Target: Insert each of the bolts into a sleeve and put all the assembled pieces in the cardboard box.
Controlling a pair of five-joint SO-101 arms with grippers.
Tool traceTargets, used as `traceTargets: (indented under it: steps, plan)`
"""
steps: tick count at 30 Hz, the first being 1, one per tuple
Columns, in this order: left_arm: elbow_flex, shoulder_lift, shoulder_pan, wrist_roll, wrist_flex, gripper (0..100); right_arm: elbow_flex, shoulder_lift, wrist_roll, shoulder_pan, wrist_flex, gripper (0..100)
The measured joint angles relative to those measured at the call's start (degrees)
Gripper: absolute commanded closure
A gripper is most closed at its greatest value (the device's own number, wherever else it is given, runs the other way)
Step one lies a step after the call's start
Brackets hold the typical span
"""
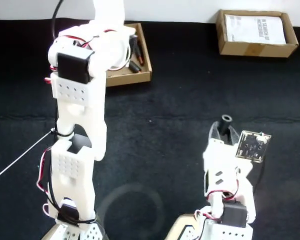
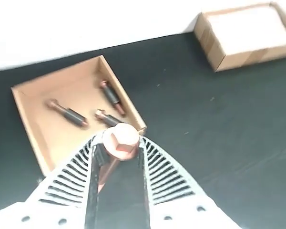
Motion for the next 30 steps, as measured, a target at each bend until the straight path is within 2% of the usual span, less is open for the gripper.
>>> traceTargets:
  steps: [5,9,14,18,23,30]
  plan:
    - [-0.2,0.0,0.1,9.7,0.0,99,-3.3,0.0,-3.3,-7.5,0.0,99.1]
    - [-0.2,0.0,3.3,15.2,0.0,99,-5.9,0.0,-5.1,-14.6,0.0,99.1]
    - [-0.2,0.0,9.8,16.4,0.0,99,-6.2,0.0,-5.2,-24.7,0.0,99.1]
    - [-0.2,-0.1,13.5,14.4,-0.2,99,-6.2,0.0,-5.2,-29.6,0.0,99.1]
    - [-0.2,-1.0,16.7,13.6,-0.2,99,-5.9,0.0,-2.7,-30.9,-0.6,99.1]
    - [-0.2,-1.5,16.9,13.5,-0.2,99,-0.5,0.0,-1.1,-28.8,-6.6,99.1]
